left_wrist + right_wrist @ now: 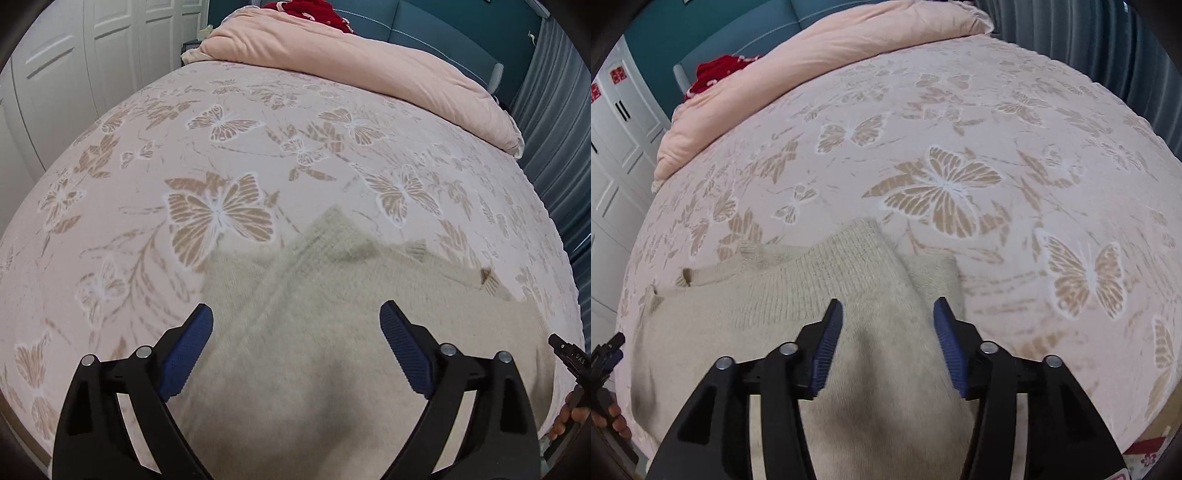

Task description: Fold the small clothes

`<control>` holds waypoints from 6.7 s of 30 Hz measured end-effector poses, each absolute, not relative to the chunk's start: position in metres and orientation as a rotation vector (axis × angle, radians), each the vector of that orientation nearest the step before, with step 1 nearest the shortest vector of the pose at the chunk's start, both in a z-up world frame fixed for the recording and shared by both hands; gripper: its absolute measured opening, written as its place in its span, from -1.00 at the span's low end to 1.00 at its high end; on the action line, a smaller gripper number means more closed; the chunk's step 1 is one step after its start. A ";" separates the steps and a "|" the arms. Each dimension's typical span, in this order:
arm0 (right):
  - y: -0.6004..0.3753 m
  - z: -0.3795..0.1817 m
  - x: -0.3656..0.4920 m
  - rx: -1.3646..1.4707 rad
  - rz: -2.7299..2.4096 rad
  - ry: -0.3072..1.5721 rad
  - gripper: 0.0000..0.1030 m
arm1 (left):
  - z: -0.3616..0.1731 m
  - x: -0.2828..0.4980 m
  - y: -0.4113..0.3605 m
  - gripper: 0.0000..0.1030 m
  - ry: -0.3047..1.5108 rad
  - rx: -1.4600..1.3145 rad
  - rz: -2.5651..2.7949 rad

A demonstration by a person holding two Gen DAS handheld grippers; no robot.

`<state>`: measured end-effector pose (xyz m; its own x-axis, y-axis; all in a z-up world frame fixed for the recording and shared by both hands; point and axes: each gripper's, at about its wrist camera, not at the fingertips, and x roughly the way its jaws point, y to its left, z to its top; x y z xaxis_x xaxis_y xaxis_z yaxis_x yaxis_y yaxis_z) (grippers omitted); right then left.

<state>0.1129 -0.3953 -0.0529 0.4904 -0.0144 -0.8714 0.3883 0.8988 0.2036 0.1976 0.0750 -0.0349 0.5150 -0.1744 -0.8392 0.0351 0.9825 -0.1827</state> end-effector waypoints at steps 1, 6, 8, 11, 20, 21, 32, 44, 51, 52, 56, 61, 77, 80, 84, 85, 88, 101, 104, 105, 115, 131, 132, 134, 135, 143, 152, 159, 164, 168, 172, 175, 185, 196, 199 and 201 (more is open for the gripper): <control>-0.392 -0.061 0.121 0.391 -0.248 1.066 0.21 | -0.045 0.208 0.078 0.70 1.067 -0.158 -0.119; -0.377 -0.053 0.128 0.381 -0.161 1.046 -0.82 | -0.075 0.227 0.085 -0.79 1.178 -0.118 -0.107; -0.376 -0.019 0.116 0.367 -0.153 0.922 -0.86 | -0.070 0.226 0.086 -0.84 1.158 -0.096 -0.107; -0.401 -0.023 0.115 0.362 -0.242 0.901 -0.86 | -0.079 0.232 0.093 -0.84 1.176 -0.123 -0.071; -0.402 -0.036 0.108 0.413 -0.313 0.953 -0.63 | -0.076 0.230 0.089 -0.80 1.177 -0.101 -0.057; -0.389 -0.026 0.102 0.393 -0.309 0.934 -0.63 | -0.069 0.225 0.086 -0.80 1.160 -0.089 -0.068; -0.204 -0.054 0.083 0.298 0.132 1.080 -0.77 | -0.056 0.115 0.009 -0.66 1.138 0.040 -0.253; -0.317 -0.058 -0.005 0.468 -0.145 1.092 -0.80 | -0.055 0.081 0.078 -0.66 1.131 -0.147 -0.184; -0.361 -0.053 -0.058 0.627 -0.280 1.068 0.14 | -0.046 0.051 0.142 0.69 1.048 -0.448 -0.047; -0.364 -0.058 -0.065 0.675 -0.271 1.074 0.23 | -0.053 0.051 0.152 0.69 1.064 -0.503 -0.016; -0.363 -0.086 -0.062 0.854 -0.200 1.109 0.24 | -0.080 0.061 0.171 0.69 1.111 -0.739 0.035; -0.369 -0.095 -0.030 0.961 -0.231 1.015 0.49 | -0.088 0.090 0.160 0.63 1.099 -0.807 0.003; -0.366 -0.023 -0.089 0.744 -0.086 1.100 -0.68 | -0.035 -0.001 0.196 -0.56 1.221 -0.720 -0.142; -0.362 -0.059 -0.115 0.671 -0.172 1.212 -0.60 | -0.063 -0.021 0.195 -0.55 1.272 -0.681 -0.112; -0.385 -0.045 -0.135 0.731 -0.283 1.112 -0.55 | -0.069 -0.025 0.190 -0.53 1.260 -0.664 -0.098; -0.387 -0.031 -0.134 0.700 -0.308 1.067 -0.46 | -0.067 -0.024 0.189 -0.53 1.253 -0.649 -0.101; -0.377 0.013 -0.121 0.471 -0.411 0.960 -0.44 | -0.061 -0.020 0.186 -0.52 1.238 -0.617 -0.103; -0.161 -0.078 0.032 0.203 0.162 1.261 -0.69 | -0.056 -0.025 0.185 -0.50 1.199 -0.592 -0.105; -0.151 -0.047 0.026 0.166 0.162 1.212 -0.70 | -0.053 -0.026 0.185 -0.50 1.194 -0.597 -0.111; -0.152 -0.035 0.025 0.197 0.188 1.190 -0.71 | -0.053 -0.026 0.184 -0.50 1.194 -0.592 -0.111; -0.145 -0.061 0.035 0.138 0.138 1.224 -0.63 | -0.028 -0.026 0.171 -0.51 1.132 -0.549 -0.168; -0.292 -0.015 -0.055 0.505 -0.033 1.040 -0.31 | 0.066 -0.037 -0.043 -0.52 0.949 -0.098 -0.623; -0.301 -0.016 -0.060 0.517 -0.051 1.036 -0.29 | 0.053 -0.039 -0.058 -0.44 0.982 -0.069 -0.629; -0.316 -0.019 -0.068 0.560 -0.065 1.033 -0.27 | 0.027 -0.046 -0.076 -0.35 1.033 -0.014 -0.620; -0.323 -0.019 -0.074 0.583 -0.061 1.034 -0.25 | 0.016 -0.052 -0.080 -0.25 1.055 0.013 -0.600; -0.316 -0.021 -0.068 0.761 0.134 1.057 0.41 | -0.007 -0.095 -0.044 0.72 1.001 0.169 -0.481; -0.234 -0.046 -0.002 0.724 0.234 1.291 0.40 | -0.045 -0.081 -0.024 0.73 1.167 0.143 -0.372; -0.219 0.023 0.002 0.653 0.375 1.081 -0.73 | -0.048 -0.076 -0.023 -0.30 1.151 0.113 -0.399; -0.288 0.073 -0.042 0.616 0.252 0.877 -0.74 | -0.027 -0.071 -0.024 -0.67 1.130 -0.025 -0.474; -0.344 -0.022 -0.054 0.589 -0.020 1.084 -0.74 | -0.038 -0.071 -0.051 -0.69 1.175 0.013 -0.531; -0.379 -0.066 -0.084 0.890 -0.034 1.057 -0.74 | -0.045 -0.077 -0.064 -0.72 1.208 0.070 -0.543; -0.375 -0.050 -0.077 0.830 -0.014 1.023 -0.73 | -0.044 -0.077 -0.056 -0.68 1.236 0.019 -0.532; -0.356 -0.045 -0.059 0.808 0.068 1.047 0.21 | -0.020 -0.082 -0.036 -0.22 1.209 -0.015 -0.479; -0.383 0.025 -0.081 0.659 0.040 0.836 -0.71 | -0.018 -0.083 -0.040 0.35 1.186 0.069 -0.458; -0.398 -0.053 -0.072 0.483 -0.129 1.107 -0.66 | -0.025 -0.082 -0.040 0.35 1.224 0.045 -0.456; -0.407 -0.065 -0.083 0.573 -0.134 1.092 -0.52 | -0.024 -0.082 -0.042 0.35 1.222 0.058 -0.456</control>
